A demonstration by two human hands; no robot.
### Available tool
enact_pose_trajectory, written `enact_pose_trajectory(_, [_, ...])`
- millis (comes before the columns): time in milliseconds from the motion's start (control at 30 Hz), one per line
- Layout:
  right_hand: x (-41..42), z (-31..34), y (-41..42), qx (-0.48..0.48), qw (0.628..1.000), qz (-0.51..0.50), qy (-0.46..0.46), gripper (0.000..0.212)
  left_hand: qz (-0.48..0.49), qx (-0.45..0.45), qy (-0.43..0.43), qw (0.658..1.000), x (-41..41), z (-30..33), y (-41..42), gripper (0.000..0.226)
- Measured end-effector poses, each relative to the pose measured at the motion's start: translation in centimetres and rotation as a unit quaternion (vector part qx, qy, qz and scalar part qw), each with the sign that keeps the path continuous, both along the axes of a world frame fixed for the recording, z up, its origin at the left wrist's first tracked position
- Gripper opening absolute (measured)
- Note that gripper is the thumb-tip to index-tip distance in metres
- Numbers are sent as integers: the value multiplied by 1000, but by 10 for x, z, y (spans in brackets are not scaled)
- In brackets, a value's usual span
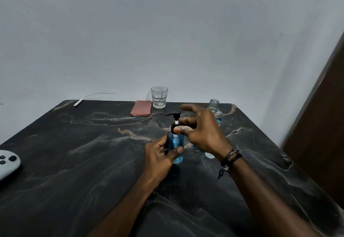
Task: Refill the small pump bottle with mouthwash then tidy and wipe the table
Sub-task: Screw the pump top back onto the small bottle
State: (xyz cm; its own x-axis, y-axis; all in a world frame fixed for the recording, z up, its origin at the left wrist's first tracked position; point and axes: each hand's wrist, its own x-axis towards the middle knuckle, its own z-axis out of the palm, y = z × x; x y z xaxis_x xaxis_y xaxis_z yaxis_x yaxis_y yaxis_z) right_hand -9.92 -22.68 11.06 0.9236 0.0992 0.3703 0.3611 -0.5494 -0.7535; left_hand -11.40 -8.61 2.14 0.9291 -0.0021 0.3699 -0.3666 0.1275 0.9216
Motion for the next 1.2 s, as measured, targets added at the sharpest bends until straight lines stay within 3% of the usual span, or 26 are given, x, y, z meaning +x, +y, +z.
enact_pose_trajectory(167, [0, 0, 0, -1, 1000, 28, 12, 71, 26, -7, -4, 1000, 0, 1, 0, 49])
enact_pose_trajectory(367, [2, -2, 0, -26, 1000, 8, -8, 81, 68, 17, -10, 997, 1, 0, 1, 48])
enact_pose_trajectory(600, [10, -8, 0, -13, 1000, 4, 5, 71, 96, 42, 26, 994, 11, -7, 1, 63])
enact_pose_trajectory(1200, [15, -19, 1, -48, 999, 11, -13, 76, 95, 69, 67, 991, 12, -7, 0, 55])
